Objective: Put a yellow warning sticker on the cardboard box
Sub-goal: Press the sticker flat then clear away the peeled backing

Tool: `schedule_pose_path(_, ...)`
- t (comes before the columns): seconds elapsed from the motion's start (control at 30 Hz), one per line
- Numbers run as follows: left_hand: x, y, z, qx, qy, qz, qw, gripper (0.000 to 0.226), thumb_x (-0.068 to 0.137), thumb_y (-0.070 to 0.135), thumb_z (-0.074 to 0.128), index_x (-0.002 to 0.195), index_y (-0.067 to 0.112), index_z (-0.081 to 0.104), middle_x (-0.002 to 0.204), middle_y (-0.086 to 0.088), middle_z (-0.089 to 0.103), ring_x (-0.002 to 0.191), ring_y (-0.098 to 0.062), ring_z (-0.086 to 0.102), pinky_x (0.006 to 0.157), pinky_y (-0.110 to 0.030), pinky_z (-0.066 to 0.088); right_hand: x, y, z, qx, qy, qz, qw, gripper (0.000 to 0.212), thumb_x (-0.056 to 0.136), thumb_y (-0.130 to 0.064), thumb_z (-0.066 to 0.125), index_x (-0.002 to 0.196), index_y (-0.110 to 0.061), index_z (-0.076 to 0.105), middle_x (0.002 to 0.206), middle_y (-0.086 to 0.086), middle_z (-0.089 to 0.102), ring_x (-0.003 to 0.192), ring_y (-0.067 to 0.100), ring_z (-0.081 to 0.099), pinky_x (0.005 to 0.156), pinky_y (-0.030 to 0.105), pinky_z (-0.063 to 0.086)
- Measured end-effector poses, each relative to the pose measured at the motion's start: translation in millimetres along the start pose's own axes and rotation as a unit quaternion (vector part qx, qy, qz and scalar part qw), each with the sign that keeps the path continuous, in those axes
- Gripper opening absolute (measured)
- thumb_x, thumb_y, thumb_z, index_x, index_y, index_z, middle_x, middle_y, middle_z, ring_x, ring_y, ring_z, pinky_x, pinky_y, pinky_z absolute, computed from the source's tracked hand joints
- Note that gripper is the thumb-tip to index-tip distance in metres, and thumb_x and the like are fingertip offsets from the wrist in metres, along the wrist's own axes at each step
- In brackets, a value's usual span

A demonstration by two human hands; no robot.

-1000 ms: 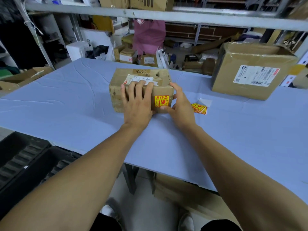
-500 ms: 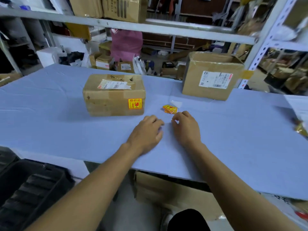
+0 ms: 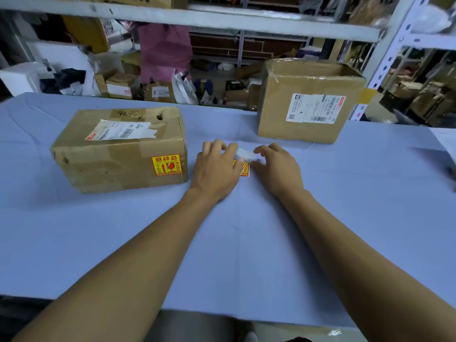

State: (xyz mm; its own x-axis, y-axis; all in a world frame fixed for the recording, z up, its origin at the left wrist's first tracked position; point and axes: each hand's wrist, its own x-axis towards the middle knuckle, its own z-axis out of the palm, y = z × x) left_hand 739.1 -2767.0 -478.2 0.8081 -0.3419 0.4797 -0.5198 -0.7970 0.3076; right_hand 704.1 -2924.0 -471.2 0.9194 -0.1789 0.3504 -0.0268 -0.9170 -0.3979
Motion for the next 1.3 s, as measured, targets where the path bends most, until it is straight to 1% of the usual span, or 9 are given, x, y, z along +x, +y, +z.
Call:
schedule_pose_path(0.13,8.4,-1.7,7.1,0.022,-0.057,0.013,0.998,0.036,0.099,0.039,0.044,0.130,0.027,0.058,0.125,-0.004,0.062,0.126,-0.032,0.041,0.096,-0.045,0.036,6.6,2.5,5.1,0.001,-0.009,-0.005,1.000,0.029,0.096,-0.037,0.056,0.117,-0.022,0.069,0.119,0.003,0.061,0.104,0.026,0.061,0.072,0.029,0.037)
schedule_pose_path(0.3,10.5,-1.2,7.7,0.030,-0.089,0.030,0.995,0.032,0.101,0.032,0.038,0.109,0.024,0.068,0.122,0.006,0.066,0.128,-0.024,0.039,0.099,-0.043,0.030,8.6,4.1,7.8,-0.020,-0.008,-0.014,1.000,0.023,0.096,-0.033,0.055,0.106,-0.022,0.072,0.111,0.002,0.062,0.101,0.027,0.060,0.071,0.030,0.038)
schedule_pose_path(0.37,10.1,-1.5,7.3,0.030,-0.096,0.031,0.994,0.032,0.101,0.030,0.038,0.109,0.024,0.068,0.122,0.006,0.066,0.128,-0.024,0.039,0.098,-0.044,0.031,8.6,4.7,8.9,-0.016,-0.010,-0.008,1.000,0.021,0.095,-0.032,0.055,0.103,-0.022,0.072,0.114,0.002,0.061,0.103,0.027,0.060,0.072,0.031,0.041)
schedule_pose_path(0.5,9.9,-2.8,7.2,0.019,-0.107,0.026,0.994,0.032,0.100,0.031,0.039,0.110,0.026,0.069,0.123,0.007,0.065,0.127,-0.025,0.039,0.098,-0.044,0.032,10.7,5.3,11.1,-0.016,-0.024,0.007,1.000,0.025,0.097,-0.041,0.051,0.107,-0.024,0.065,0.138,-0.001,0.054,0.118,0.025,0.057,0.085,0.036,0.045)
schedule_pose_path(0.67,10.7,-2.5,6.4,0.018,-0.111,0.026,0.993,0.033,0.100,0.031,0.039,0.110,0.026,0.070,0.124,0.008,0.064,0.128,-0.024,0.038,0.099,-0.043,0.032,14.4,5.4,10.6,-0.024,-0.031,-0.004,0.999,0.026,0.097,-0.041,0.048,0.107,-0.027,0.067,0.119,-0.002,0.064,0.109,0.026,0.059,0.076,0.034,0.043)
schedule_pose_path(0.83,10.3,-3.1,7.0,0.027,-0.112,0.033,0.993,0.033,0.101,0.031,0.039,0.114,0.025,0.068,0.127,0.005,0.063,0.127,-0.026,0.038,0.098,-0.043,0.033,13.4,6.6,12.1,-0.020,-0.024,-0.011,0.999,0.029,0.097,-0.037,0.050,0.110,-0.020,0.070,0.125,-0.002,0.061,0.111,0.025,0.060,0.077,0.033,0.043)
schedule_pose_path(0.97,9.0,-3.4,8.1,0.016,-0.085,0.030,0.996,0.031,0.098,0.032,0.043,0.114,0.023,0.069,0.125,0.001,0.063,0.128,-0.029,0.039,0.097,-0.043,0.034,9.3,7.1,11.2,-0.001,0.009,-0.022,1.000,0.030,0.097,-0.023,0.052,0.119,-0.009,0.067,0.128,0.004,0.061,0.112,0.028,0.061,0.083,0.036,0.046)
schedule_pose_path(1.13,-8.1,5.3,-2.5,0.006,0.055,0.082,0.995,0.029,0.084,0.025,0.057,0.106,0.009,0.066,0.101,-0.010,0.068,0.099,-0.037,0.059,0.075,-0.042,0.048,-11.2,1.8,3.0,0.063,0.084,-0.048,0.993,0.013,0.089,-0.006,0.061,0.100,-0.002,0.067,0.104,0.015,0.066,0.085,0.033,0.065,0.077,0.039,0.049)
schedule_pose_path(1.3,-35.8,18.5,-15.6,-0.058,-0.001,0.068,0.996,0.055,0.086,0.021,0.064,0.138,0.010,0.050,0.125,-0.014,0.057,0.110,-0.035,0.053,0.083,-0.043,0.050,-53.8,-11.4,-10.3,0.085,0.093,-0.087,0.988,0.002,0.087,-0.004,0.059,0.087,-0.005,0.058,0.084,0.010,0.064,0.075,0.028,0.058,0.068,0.043,0.047)
